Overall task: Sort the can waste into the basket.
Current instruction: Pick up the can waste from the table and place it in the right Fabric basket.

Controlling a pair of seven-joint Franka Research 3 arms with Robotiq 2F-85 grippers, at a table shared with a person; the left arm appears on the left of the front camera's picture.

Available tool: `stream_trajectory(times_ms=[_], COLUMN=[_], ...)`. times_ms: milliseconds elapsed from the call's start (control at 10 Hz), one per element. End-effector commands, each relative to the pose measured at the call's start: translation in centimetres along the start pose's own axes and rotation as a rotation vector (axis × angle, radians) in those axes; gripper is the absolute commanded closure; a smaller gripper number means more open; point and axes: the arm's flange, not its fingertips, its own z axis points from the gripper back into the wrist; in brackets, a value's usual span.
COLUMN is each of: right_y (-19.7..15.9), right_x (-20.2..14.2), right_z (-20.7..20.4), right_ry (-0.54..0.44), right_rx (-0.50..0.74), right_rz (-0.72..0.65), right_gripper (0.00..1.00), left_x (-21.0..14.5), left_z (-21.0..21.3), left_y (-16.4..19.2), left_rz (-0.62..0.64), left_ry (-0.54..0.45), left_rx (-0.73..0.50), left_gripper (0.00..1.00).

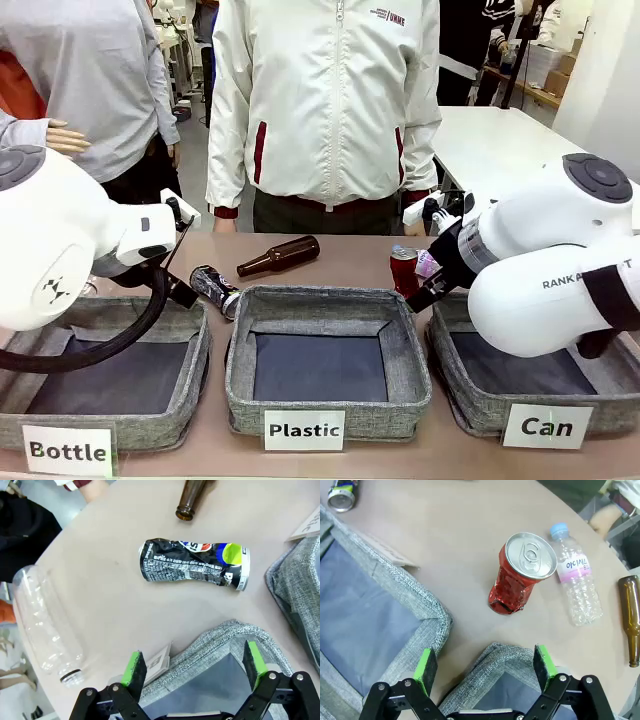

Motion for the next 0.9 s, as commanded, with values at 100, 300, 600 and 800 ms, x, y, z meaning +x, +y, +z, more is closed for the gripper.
stream_trajectory(times_ms=[100, 300, 600, 800], right_y=[0.00, 0.00, 0.00, 0.00], right_x=[0.00, 0.00, 0.00, 0.00], right_z=[0.00, 0.00, 0.00, 0.00], right_ry=[0.000, 0.000, 0.000, 0.000], right_rx=[0.000, 0.000, 0.000, 0.000], right_rz=[0.000, 0.000, 0.000, 0.000], right_gripper=[0.00, 0.00, 0.00, 0.00], left_x=[0.01, 0.01, 0.01, 0.01], left_z=[0.01, 0.01, 0.01, 0.01], left_y=[0.00, 0.00, 0.00, 0.00], left_rz=[0.000, 0.000, 0.000, 0.000], left_ry=[0.000, 0.000, 0.000, 0.000], left_rx=[0.000, 0.000, 0.000, 0.000], left_gripper=[0.00, 0.00, 0.00, 0.00])
